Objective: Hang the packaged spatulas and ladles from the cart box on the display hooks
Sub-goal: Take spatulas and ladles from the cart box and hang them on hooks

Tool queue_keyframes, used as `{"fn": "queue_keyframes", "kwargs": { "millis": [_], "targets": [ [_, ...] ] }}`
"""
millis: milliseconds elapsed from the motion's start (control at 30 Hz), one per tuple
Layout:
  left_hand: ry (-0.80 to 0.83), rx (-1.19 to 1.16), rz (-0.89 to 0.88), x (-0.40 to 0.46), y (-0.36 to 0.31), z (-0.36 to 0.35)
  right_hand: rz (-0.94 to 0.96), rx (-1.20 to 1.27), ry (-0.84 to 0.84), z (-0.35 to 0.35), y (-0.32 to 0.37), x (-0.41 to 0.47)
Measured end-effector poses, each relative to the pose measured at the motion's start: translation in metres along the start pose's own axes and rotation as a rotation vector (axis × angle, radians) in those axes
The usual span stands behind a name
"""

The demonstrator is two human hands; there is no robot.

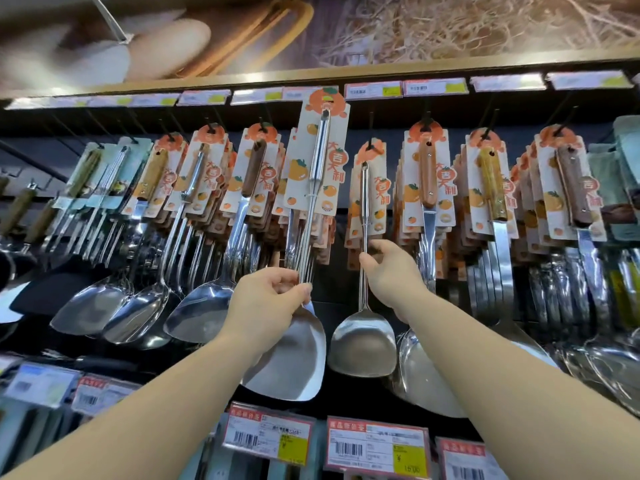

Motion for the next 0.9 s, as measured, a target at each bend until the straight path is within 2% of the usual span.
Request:
{"fn": "queue_keyframes", "kwargs": {
  "millis": [33, 100, 167, 200, 367, 733, 900],
  "targets": [
    [0.003, -0.013, 0.006, 0.001, 0.0, -0.004, -0.008, 0.093, 0.036, 0.003, 0.002, -0.006],
    [0.006, -0.011, 0.008, 0.001, -0.002, -0.013, -0.119, 0.324, 0.298, 0.007, 0.008, -0.021],
    [0.015, 0.0, -0.005, 0.001, -0.006, -0.023, -0.149, 0.383, 0.579, 0.011, 0.01, -0.036],
    [0.018, 0.013, -0.015, 0.002, -0.008, -0.028, -0.125, 0.39, 0.637, 0.012, 0.01, -0.041],
    [0.019, 0.05, -0.029, 0.003, -0.015, -0.049, -0.087, 0.433, 0.552, 0.02, 0.004, -0.048],
    [0.051, 0.043, 0.0, 0.017, -0.042, -0.071, -0.051, 0.273, 0.31, 0.037, 0.003, -0.033],
    [0.08, 0.022, 0.03, 0.013, -0.041, -0.072, -0.065, 0.245, 0.256, 0.037, 0.003, -0.038]
  ]
}}
Point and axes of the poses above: each hand's wrist, its own x-axis towards the middle knuckle, its own z-axis out of the back of the hand, y = z × x, the point moved 1 cm from there along x, towards the middle knuckle, and after that the axes turned 9 degrees about z, right-handed, at the moved point
